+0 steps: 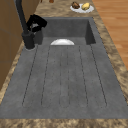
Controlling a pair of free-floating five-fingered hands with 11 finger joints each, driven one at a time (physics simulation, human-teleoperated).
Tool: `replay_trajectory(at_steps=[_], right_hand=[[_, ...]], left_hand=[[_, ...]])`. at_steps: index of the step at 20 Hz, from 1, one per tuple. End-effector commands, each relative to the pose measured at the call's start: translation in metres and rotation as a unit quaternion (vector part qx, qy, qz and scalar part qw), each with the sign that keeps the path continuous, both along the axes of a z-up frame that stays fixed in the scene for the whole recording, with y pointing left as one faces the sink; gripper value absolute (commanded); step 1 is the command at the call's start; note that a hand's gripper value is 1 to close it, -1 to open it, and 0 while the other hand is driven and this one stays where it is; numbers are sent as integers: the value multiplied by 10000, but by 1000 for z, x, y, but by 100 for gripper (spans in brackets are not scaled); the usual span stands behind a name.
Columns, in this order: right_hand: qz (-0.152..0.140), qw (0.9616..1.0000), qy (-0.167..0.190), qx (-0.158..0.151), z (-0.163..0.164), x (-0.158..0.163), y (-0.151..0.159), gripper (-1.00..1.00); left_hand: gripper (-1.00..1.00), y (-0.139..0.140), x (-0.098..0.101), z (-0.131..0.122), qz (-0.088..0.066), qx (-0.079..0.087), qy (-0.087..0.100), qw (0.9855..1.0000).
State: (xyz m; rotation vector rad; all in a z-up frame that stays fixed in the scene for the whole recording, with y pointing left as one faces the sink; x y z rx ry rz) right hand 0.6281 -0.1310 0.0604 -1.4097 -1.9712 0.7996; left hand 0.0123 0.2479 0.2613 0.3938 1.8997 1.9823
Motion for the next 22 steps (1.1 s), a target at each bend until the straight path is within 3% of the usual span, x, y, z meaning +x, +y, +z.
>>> replay_trajectory(at_steps=[1,5,6,9,10,11,12,18,22], right_hand=[[-130,9989,-52,453,-20,-8,-13,100],[-200,9985,-205,457,-24,-6,-14,100],[-213,9984,-235,470,-25,-6,-13,-100],[-227,9980,-329,492,-31,-9,-17,-100],[-204,9987,-198,433,-28,-9,-14,-100],[-130,9997,-167,86,-29,-8,-7,-100],[-130,9996,-249,27,-26,-9,-6,-100],[-30,9996,-149,244,-28,-19,-23,-100],[52,9988,-362,330,-33,-36,-34,-100]], left_hand=[[0,0,0,0,0,0,0,10000],[0,0,0,0,0,0,0,10000],[0,0,0,0,0,0,0,10000],[0,0,0,0,0,0,0,10000],[0,0,0,0,0,0,0,10000],[0,0,0,0,0,0,0,10000],[0,0,0,0,0,0,0,10000],[0,0,0,0,0,0,0,10000],[0,0,0,0,0,0,0,10000]])
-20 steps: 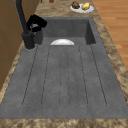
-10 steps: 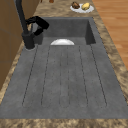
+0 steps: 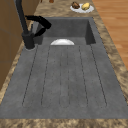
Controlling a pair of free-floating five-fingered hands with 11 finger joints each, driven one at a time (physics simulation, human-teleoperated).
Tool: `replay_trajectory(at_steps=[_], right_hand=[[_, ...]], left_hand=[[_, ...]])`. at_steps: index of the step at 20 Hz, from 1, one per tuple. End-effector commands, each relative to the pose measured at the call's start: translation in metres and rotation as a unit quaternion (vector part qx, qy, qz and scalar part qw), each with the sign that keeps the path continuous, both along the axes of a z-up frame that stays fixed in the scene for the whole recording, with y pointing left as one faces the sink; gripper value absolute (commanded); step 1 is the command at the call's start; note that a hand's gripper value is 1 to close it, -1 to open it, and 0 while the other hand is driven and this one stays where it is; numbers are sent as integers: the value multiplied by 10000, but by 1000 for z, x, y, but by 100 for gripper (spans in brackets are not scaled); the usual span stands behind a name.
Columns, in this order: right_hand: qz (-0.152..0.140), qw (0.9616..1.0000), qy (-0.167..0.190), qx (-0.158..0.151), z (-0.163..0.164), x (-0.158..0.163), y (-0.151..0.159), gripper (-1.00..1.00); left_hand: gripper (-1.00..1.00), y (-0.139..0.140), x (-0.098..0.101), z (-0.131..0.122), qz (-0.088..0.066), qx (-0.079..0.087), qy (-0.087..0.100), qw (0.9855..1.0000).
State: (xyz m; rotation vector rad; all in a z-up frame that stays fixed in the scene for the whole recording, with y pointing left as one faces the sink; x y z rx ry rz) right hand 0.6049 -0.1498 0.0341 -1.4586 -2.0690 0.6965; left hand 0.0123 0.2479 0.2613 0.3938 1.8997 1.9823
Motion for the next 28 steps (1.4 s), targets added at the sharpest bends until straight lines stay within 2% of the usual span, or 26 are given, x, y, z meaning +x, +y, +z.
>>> replay_trajectory(at_steps=[1,4,8,16,21,28], right_hand=[[5,9996,157,226,-8,-20,-20,-100],[-16,9995,187,260,-11,-44,-32,-100],[-139,9983,443,346,-13,-67,-48,-100],[-386,9909,1073,717,-11,-105,-72,-100],[-565,9820,1499,997,-9,-127,-85,-100],[-853,9639,2132,1350,1,-156,-99,-100]], left_hand=[[0,0,0,0,0,0,0,10000],[0,0,0,0,0,0,0,10000],[0,0,0,0,0,0,0,10000],[0,0,0,0,0,0,0,10000],[0,0,0,0,0,0,0,10000],[0,0,0,0,0,0,0,10000]])
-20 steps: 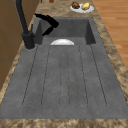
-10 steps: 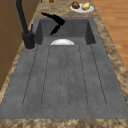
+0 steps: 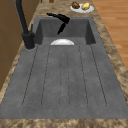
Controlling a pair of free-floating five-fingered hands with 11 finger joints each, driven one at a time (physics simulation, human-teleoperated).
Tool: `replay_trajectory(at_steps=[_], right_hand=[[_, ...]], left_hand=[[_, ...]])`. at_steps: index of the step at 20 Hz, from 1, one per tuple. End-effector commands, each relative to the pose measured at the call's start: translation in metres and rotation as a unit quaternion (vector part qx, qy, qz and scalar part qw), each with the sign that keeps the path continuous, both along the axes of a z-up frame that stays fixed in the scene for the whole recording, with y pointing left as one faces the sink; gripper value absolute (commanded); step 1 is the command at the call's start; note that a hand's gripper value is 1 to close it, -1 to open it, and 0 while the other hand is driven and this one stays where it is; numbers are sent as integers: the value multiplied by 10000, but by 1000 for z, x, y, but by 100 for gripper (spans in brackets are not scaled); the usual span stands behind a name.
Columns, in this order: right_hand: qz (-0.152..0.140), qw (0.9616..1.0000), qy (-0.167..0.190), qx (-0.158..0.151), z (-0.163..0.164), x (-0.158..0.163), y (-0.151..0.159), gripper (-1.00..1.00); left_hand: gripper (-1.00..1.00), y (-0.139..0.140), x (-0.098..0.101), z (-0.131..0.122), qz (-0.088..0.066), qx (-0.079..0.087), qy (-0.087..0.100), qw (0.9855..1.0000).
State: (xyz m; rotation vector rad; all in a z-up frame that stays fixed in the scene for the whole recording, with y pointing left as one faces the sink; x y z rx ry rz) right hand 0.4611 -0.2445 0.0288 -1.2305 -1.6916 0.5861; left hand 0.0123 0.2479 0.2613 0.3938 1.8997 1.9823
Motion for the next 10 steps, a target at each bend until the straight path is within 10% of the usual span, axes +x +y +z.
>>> replay_trajectory(at_steps=[1,10], right_hand=[[-207,9991,328,168,13,-18,-5,-100],[-230,9973,606,-357,41,-45,-19,-100]], left_hand=[[0,0,0,0,0,0,0,10000],[0,0,0,0,0,0,0,10000]])
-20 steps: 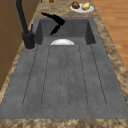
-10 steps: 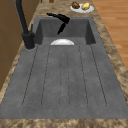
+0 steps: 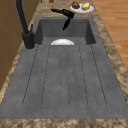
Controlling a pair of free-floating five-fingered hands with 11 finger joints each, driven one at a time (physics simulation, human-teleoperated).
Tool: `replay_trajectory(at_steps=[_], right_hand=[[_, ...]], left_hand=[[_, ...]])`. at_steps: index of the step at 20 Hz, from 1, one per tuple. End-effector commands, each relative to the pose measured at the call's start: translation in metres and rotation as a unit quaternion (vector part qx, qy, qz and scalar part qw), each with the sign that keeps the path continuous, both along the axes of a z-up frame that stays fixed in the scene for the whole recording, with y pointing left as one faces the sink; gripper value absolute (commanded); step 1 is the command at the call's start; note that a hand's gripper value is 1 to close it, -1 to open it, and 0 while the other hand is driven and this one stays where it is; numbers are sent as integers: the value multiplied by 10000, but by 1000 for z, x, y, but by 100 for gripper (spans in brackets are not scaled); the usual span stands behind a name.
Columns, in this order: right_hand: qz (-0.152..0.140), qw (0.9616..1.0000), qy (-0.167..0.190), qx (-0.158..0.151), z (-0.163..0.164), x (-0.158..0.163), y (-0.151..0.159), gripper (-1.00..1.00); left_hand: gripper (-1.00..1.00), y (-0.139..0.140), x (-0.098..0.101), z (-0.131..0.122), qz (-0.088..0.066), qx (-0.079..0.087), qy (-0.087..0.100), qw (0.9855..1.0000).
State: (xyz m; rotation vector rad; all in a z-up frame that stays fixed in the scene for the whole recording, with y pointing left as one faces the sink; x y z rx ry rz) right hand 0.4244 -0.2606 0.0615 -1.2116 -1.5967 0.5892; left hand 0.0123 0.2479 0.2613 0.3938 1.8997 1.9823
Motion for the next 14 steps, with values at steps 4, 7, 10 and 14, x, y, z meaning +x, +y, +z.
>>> replay_trajectory(at_steps=[4,7,10,14], right_hand=[[33,9973,239,-693,15,-30,-5,-100],[71,9957,266,-888,21,-46,-5,-100],[133,9937,342,-1059,26,-60,-5,-100],[61,9960,522,-722,29,-56,-12,-100]], left_hand=[[0,0,0,0,0,0,0,10000],[0,0,0,0,0,0,0,10000],[0,0,0,0,0,0,0,10000],[0,0,0,0,0,0,0,10000]])
